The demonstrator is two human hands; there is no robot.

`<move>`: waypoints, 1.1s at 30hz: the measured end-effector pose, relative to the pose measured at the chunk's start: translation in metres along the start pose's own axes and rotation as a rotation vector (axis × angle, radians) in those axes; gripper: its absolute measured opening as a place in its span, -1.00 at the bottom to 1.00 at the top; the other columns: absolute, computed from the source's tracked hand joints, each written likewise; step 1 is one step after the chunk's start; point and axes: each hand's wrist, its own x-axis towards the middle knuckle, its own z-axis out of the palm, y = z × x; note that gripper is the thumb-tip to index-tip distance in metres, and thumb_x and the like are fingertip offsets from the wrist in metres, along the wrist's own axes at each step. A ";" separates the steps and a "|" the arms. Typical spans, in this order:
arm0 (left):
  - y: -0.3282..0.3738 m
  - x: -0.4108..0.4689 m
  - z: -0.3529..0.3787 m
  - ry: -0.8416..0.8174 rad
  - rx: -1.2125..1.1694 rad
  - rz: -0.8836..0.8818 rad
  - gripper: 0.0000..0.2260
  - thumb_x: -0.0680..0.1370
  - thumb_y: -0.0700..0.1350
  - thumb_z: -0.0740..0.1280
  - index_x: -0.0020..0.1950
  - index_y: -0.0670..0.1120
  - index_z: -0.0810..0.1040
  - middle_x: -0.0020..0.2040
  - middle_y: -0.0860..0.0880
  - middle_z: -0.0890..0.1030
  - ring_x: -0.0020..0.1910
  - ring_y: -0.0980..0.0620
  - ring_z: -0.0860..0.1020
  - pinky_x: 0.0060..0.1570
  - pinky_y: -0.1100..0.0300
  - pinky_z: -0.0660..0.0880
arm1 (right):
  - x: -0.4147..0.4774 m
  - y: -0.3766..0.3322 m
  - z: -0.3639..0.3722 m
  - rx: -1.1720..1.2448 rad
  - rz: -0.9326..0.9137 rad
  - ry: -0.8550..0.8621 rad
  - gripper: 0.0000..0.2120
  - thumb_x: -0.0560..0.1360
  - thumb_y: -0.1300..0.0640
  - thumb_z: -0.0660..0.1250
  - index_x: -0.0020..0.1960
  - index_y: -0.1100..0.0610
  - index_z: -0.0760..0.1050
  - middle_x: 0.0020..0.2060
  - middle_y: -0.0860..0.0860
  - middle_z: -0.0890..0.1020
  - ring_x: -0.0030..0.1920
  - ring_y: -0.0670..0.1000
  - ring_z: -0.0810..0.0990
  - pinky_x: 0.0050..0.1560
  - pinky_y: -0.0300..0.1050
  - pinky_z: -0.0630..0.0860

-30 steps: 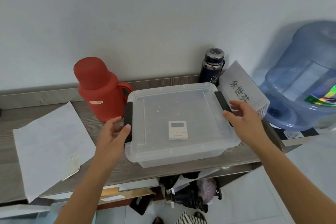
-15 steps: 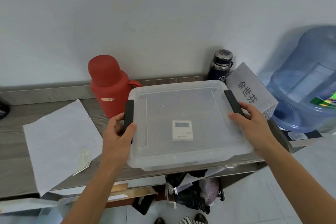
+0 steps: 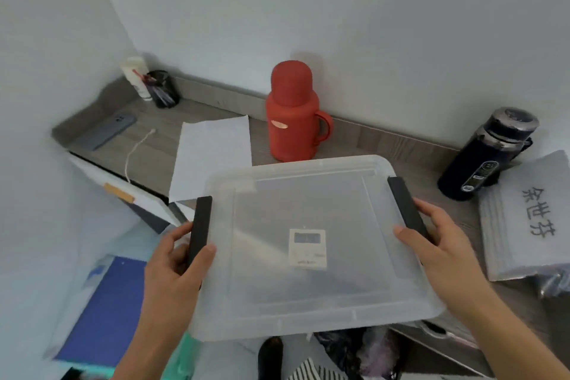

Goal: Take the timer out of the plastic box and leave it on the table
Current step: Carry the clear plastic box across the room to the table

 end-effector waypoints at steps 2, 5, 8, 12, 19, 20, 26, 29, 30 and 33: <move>-0.015 -0.035 -0.013 0.110 0.002 -0.067 -0.71 0.45 -0.12 0.41 0.12 0.12 0.48 -0.22 0.01 0.70 -0.20 -0.14 0.62 -0.20 -0.08 0.55 | -0.003 0.002 0.006 -0.047 -0.012 -0.112 -0.57 0.50 0.20 0.34 0.31 -0.08 0.36 -0.07 -0.20 0.61 -0.23 -0.26 0.65 -0.28 -0.29 0.50; -0.032 -0.090 -0.036 0.256 0.005 -0.165 -0.66 0.44 -0.09 0.42 0.18 0.09 0.45 -0.20 0.02 0.71 -0.19 -0.17 0.64 -0.12 -0.14 0.57 | -0.015 0.006 0.023 -0.089 -0.006 -0.288 -0.58 0.51 0.20 0.34 0.30 -0.09 0.35 -0.08 -0.17 0.60 -0.26 -0.24 0.65 -0.42 -0.34 0.53; -0.047 -0.145 -0.067 0.434 -0.011 -0.212 -0.68 0.46 -0.17 0.38 0.18 0.04 0.46 -0.21 0.08 0.71 -0.18 -0.12 0.64 -0.18 -0.02 0.56 | -0.040 0.009 0.052 -0.099 0.022 -0.461 -0.60 0.51 0.21 0.34 0.28 -0.06 0.37 -0.06 -0.03 0.64 -0.26 -0.12 0.68 -0.40 -0.27 0.54; -0.070 -0.220 -0.108 0.630 -0.035 -0.258 -0.69 0.47 -0.20 0.38 0.18 0.00 0.48 -0.18 -0.06 0.70 -0.34 0.11 0.58 -0.33 0.24 0.46 | -0.084 0.019 0.094 -0.175 -0.009 -0.682 -0.61 0.50 0.20 0.35 0.29 -0.02 0.40 -0.10 0.01 0.65 -0.27 -0.13 0.66 -0.32 -0.23 0.53; -0.117 -0.350 -0.177 0.876 -0.105 -0.358 -0.72 0.47 -0.21 0.37 0.15 0.00 0.48 -0.28 -0.22 0.65 -0.46 0.08 0.47 -0.38 0.15 0.38 | -0.190 0.032 0.166 -0.270 -0.087 -1.002 -0.57 0.50 0.17 0.36 0.31 -0.10 0.39 0.06 -0.11 0.64 -0.08 -0.17 0.67 -0.07 -0.11 0.59; -0.124 -0.370 -0.189 0.901 -0.109 -0.372 -0.72 0.47 -0.20 0.37 0.14 0.01 0.48 -0.24 -0.27 0.64 -0.42 0.02 0.46 -0.37 0.12 0.37 | -0.210 0.035 0.178 -0.286 -0.114 -1.038 -0.57 0.50 0.16 0.36 0.31 -0.11 0.38 0.07 -0.15 0.62 -0.06 -0.17 0.66 -0.09 -0.15 0.57; -0.163 -0.500 -0.273 1.112 -0.072 -0.485 -0.73 0.47 -0.15 0.36 0.13 0.08 0.48 -0.26 -0.40 0.48 -0.43 -0.03 0.32 -0.39 0.13 0.29 | -0.357 0.067 0.249 -0.461 -0.222 -1.246 -0.58 0.47 0.15 0.39 0.29 -0.02 0.38 -0.07 -0.09 0.61 -0.07 -0.02 0.62 -0.12 -0.05 0.56; -0.178 -0.558 -0.305 1.249 -0.106 -0.521 -0.73 0.47 -0.17 0.37 0.14 0.04 0.50 -0.33 -0.36 0.45 -0.43 -0.03 0.31 -0.39 0.15 0.27 | -0.424 0.075 0.280 -0.533 -0.294 -1.362 -0.58 0.45 0.15 0.42 0.24 -0.06 0.39 -0.14 0.01 0.61 -0.15 0.10 0.60 -0.04 0.05 0.53; -0.182 -0.574 -0.314 1.293 -0.119 -0.525 -0.74 0.47 -0.18 0.37 0.13 0.03 0.50 -0.36 -0.32 0.44 -0.44 -0.01 0.30 -0.40 0.16 0.26 | -0.443 0.077 0.291 -0.551 -0.316 -1.398 -0.59 0.45 0.15 0.42 0.23 -0.08 0.38 -0.15 0.07 0.62 -0.17 0.15 0.59 -0.09 0.01 0.51; -0.197 -0.605 -0.338 1.381 -0.153 -0.559 -0.73 0.47 -0.19 0.37 0.13 0.01 0.50 -0.30 -0.40 0.47 -0.44 -0.01 0.31 -0.41 0.16 0.26 | -0.490 0.080 0.331 -0.615 -0.384 -1.496 -0.58 0.44 0.08 0.42 0.25 -0.09 0.39 -0.16 0.11 0.65 -0.17 0.16 0.62 -0.14 0.00 0.50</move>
